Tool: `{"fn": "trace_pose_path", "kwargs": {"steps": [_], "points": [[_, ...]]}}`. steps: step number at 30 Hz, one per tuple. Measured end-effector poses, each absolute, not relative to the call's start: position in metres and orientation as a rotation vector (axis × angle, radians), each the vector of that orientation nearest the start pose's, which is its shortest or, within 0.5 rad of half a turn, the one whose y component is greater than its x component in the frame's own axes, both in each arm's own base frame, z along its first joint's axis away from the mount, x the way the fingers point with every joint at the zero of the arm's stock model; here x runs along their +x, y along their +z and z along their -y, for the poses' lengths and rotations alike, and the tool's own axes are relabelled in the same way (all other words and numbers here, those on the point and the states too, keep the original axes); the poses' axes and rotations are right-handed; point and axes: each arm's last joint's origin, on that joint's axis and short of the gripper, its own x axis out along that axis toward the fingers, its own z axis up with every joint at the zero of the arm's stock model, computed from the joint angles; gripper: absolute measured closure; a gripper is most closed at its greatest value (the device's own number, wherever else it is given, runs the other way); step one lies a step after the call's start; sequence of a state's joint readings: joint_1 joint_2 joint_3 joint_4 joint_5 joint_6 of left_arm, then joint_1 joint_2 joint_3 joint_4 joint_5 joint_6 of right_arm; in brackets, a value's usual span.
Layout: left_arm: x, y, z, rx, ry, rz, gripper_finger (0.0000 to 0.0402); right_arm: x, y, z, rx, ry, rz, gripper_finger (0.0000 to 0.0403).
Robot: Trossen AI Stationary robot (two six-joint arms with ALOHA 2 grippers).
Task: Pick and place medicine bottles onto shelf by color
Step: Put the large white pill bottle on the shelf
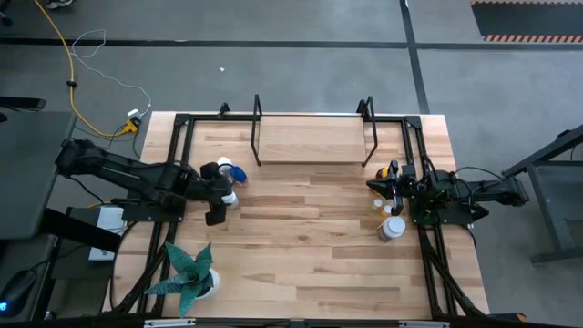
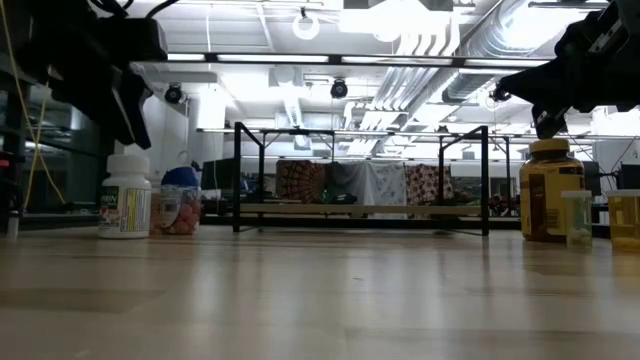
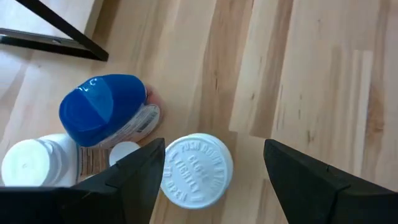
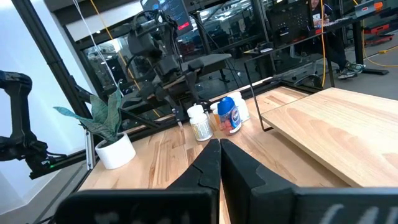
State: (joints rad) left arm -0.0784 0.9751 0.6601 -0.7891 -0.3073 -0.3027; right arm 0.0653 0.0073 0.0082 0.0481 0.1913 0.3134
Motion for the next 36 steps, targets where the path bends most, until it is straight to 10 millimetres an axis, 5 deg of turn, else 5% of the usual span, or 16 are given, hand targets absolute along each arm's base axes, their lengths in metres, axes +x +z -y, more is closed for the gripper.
{"fn": "trace_pose_path", "kwargs": {"steps": [36], "points": [[0.172,0.198,-0.024,-0.295,0.447,-1.215,0.0150,0.097,0.170,-0.001,0.319,-0.118,0.068,0.0402]]}}
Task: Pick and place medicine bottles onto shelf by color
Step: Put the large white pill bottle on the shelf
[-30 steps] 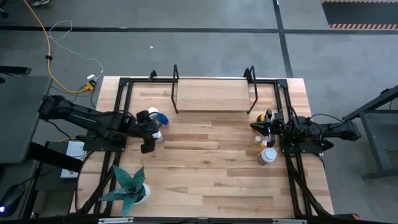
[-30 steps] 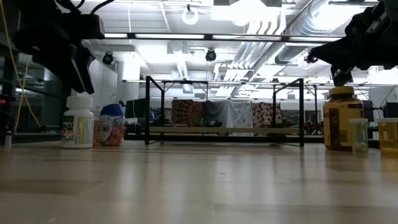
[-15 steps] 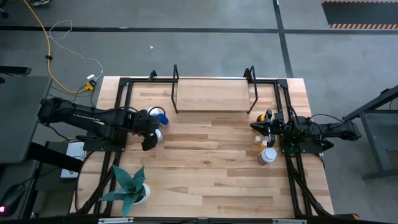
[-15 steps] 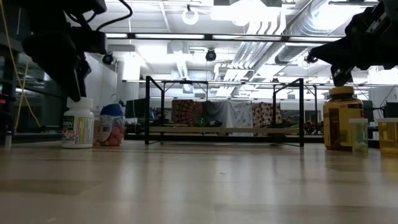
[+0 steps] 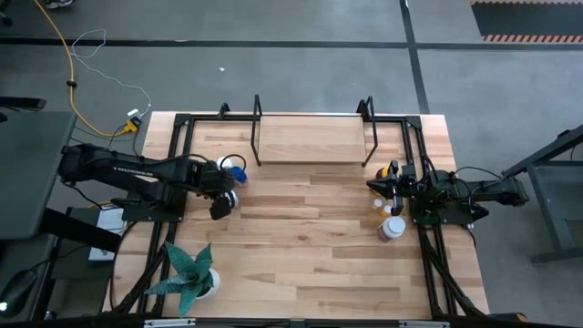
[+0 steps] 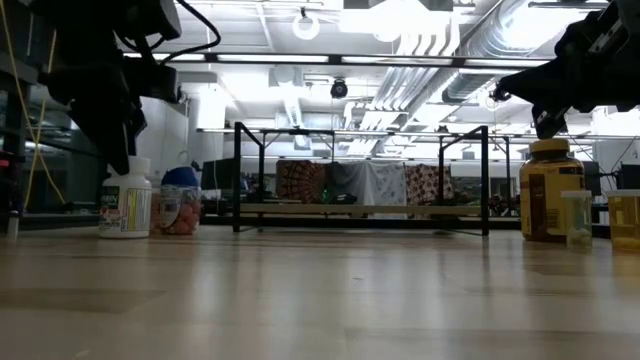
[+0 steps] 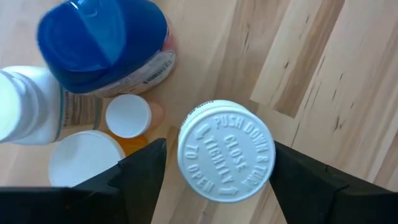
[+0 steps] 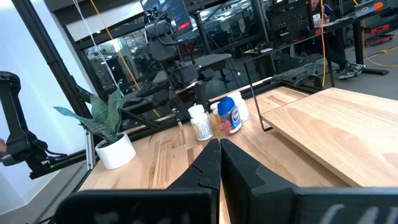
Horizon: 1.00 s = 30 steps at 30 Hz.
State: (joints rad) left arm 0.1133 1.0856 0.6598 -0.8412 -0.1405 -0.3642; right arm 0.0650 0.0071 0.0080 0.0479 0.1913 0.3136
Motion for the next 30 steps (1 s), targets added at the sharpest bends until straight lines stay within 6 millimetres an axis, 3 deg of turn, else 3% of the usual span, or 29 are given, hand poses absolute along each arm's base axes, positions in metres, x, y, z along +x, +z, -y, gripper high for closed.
{"fn": "trace_pose_path", "kwargs": {"steps": [9,14,20,25,30], "points": [[0.173,0.205,-0.023,-0.348,0.465,-1.184,0.0221,0.097,0.170,-0.001,0.320,-0.118,0.068,0.0402],[0.183,0.227,-0.021,-0.413,0.405,-1.118,0.0221,0.097,0.170,-0.001,0.320,-0.118,0.068,0.0402],[0.197,0.268,-0.010,-0.509,0.281,-0.995,0.0221,0.097,0.170,-0.001,0.319,-0.118,0.068,0.0402],[0.225,0.307,-0.010,-0.470,0.258,-0.919,0.0221,0.097,0.170,-0.001,0.319,-0.118,0.068,0.0402],[0.267,0.336,-0.031,-0.294,0.317,-0.989,0.0221,0.097,0.170,-0.001,0.319,-0.118,0.068,0.0402]]}}
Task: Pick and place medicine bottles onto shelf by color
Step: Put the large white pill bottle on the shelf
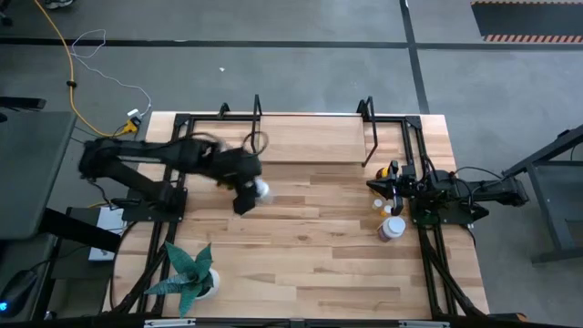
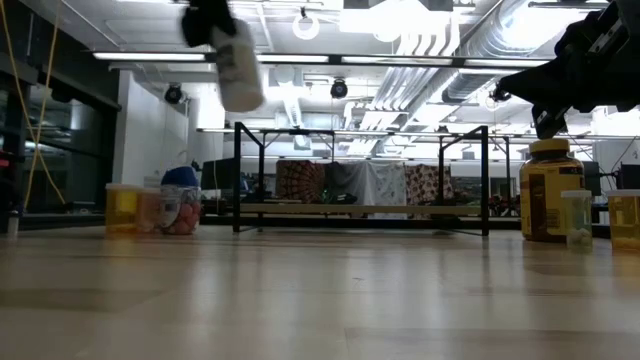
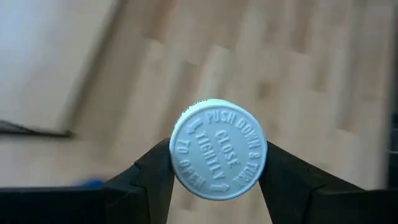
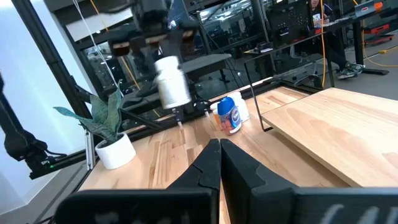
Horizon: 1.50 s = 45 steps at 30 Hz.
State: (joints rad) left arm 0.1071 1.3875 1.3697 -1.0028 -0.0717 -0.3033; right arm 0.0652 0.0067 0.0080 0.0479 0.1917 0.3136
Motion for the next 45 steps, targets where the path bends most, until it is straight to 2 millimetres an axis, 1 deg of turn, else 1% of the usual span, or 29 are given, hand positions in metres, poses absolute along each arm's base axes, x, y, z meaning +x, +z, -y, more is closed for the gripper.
{"fn": "trace_pose_path", "kwargs": {"steps": [3,5,7,9,12,16,18,20,23,26,32,37,45], "points": [[0.291,0.345,-0.055,-0.188,0.367,-1.049,0.0221,0.097,0.170,-0.001,0.320,-0.118,0.068,0.0402],[0.306,0.348,-0.076,-0.158,0.381,-1.052,0.0221,0.097,0.170,-0.001,0.319,-0.117,0.068,0.0402],[0.319,0.347,-0.099,-0.157,0.400,-1.056,0.0221,0.097,0.170,-0.001,0.319,-0.118,0.068,0.0402],[0.328,0.342,-0.125,-0.158,0.431,-1.066,0.0221,0.097,0.170,-0.001,0.319,-0.118,0.068,0.0402],[0.332,0.326,-0.164,-0.169,0.520,-1.117,0.0216,0.097,0.170,-0.001,0.319,-0.118,0.068,0.0402],[0.323,0.300,-0.212,-0.245,0.627,-1.185,0.0217,0.097,0.170,-0.001,0.320,-0.118,0.068,0.0402],[0.318,0.288,-0.231,-0.281,0.658,-1.210,0.0217,0.097,0.170,-0.001,0.319,-0.118,0.068,0.0402],[0.315,0.279,-0.245,-0.307,0.679,-1.208,0.0217,0.097,0.170,-0.001,0.319,-0.118,0.068,0.0402],[0.316,0.270,-0.257,-0.333,0.672,-1.184,0.0217,0.097,0.170,-0.001,0.319,-0.117,0.068,0.0402],[0.320,0.266,-0.263,-0.340,0.653,-1.148,0.0217,0.097,0.170,-0.001,0.319,-0.118,0.068,0.0402],[0.322,0.260,-0.265,-0.356,0.680,-1.149,0.0216,0.097,0.170,-0.001,0.320,-0.118,0.068,0.0402],[0.318,0.260,-0.270,-0.376,0.741,-1.145,0.0216,0.097,0.170,-0.001,0.320,-0.118,0.068,0.0402],[0.313,0.260,-0.276,-0.431,0.781,-1.124,0.0211,0.097,0.170,-0.001,0.319,-0.118,0.068,0.0402]]}}
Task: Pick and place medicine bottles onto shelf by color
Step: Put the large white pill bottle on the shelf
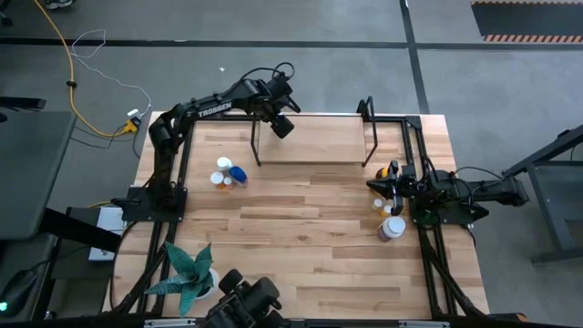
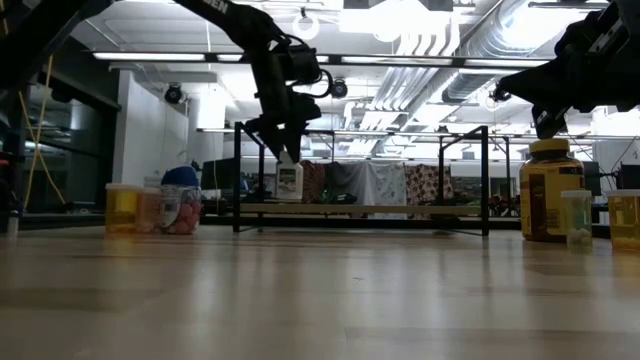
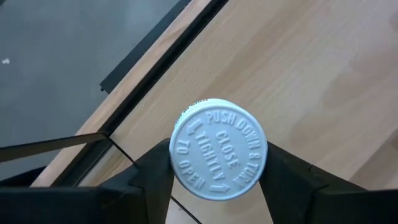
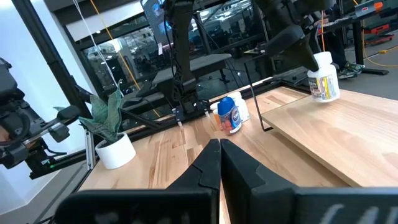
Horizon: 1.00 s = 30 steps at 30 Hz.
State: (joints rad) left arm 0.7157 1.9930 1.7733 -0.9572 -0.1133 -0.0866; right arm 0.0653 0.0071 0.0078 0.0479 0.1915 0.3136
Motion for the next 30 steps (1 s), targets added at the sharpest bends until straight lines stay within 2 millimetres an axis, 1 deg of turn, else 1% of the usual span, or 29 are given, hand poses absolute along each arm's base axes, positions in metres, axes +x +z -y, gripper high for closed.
{"fn": "trace_pose_path", "kwargs": {"steps": [6,20,23,26,30], "points": [[0.313,0.260,-0.276,-0.447,0.782,-1.117,0.0196,0.097,0.170,-0.001,0.319,-0.118,0.068,0.0402],[0.313,0.260,-0.276,-0.448,0.783,-1.117,0.0187,0.097,0.170,-0.001,0.319,-0.118,0.068,0.0402],[0.314,0.257,-0.277,-0.461,0.789,-1.119,0.0178,0.097,0.170,-0.001,0.320,-0.118,0.068,0.0402],[0.316,0.250,-0.278,-0.472,0.787,-1.136,0.0170,0.097,0.170,-0.001,0.320,-0.118,0.068,0.0402],[0.318,0.246,-0.280,-0.447,0.779,-1.142,0.0162,0.097,0.170,-0.001,0.320,-0.118,0.068,0.0402]]}}
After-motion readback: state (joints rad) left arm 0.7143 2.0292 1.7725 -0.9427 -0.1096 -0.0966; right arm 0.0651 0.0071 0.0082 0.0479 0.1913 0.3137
